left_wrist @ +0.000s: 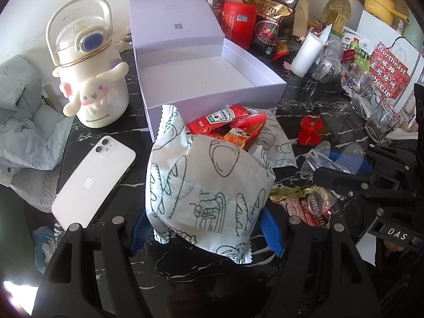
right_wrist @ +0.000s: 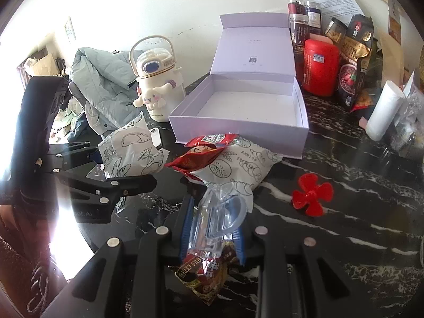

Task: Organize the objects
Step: 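Carry the bread bag in left tool and plastic piece in right tool over the lavender box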

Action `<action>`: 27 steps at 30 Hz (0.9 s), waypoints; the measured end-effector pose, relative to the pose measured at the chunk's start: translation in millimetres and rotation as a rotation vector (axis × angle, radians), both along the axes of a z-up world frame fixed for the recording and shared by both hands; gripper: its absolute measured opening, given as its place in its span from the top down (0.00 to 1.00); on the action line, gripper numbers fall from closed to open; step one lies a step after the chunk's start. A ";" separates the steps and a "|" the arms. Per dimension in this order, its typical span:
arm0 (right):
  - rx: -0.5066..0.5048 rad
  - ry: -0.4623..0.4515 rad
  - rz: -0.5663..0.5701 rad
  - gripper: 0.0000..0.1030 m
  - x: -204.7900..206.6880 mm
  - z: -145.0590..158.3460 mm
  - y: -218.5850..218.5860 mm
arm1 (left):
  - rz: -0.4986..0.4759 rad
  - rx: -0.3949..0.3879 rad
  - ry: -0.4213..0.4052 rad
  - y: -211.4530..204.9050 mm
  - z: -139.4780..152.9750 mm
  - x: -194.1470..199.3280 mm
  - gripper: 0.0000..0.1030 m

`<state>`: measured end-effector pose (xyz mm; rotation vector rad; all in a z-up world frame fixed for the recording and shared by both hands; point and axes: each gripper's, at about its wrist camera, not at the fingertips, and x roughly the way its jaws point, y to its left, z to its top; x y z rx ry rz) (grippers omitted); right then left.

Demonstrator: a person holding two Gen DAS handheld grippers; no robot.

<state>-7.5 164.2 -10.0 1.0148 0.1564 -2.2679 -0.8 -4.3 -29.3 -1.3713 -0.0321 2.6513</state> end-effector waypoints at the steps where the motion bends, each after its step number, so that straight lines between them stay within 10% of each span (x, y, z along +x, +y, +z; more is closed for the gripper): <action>1: 0.001 0.011 0.005 0.73 0.6 2.7 0.7 | -0.003 0.002 0.002 1.1 1.6 0.0 0.33; 27: -0.011 0.145 0.005 0.74 -2.6 53.5 25.9 | -0.041 -0.019 0.108 39.4 46.5 -10.5 0.33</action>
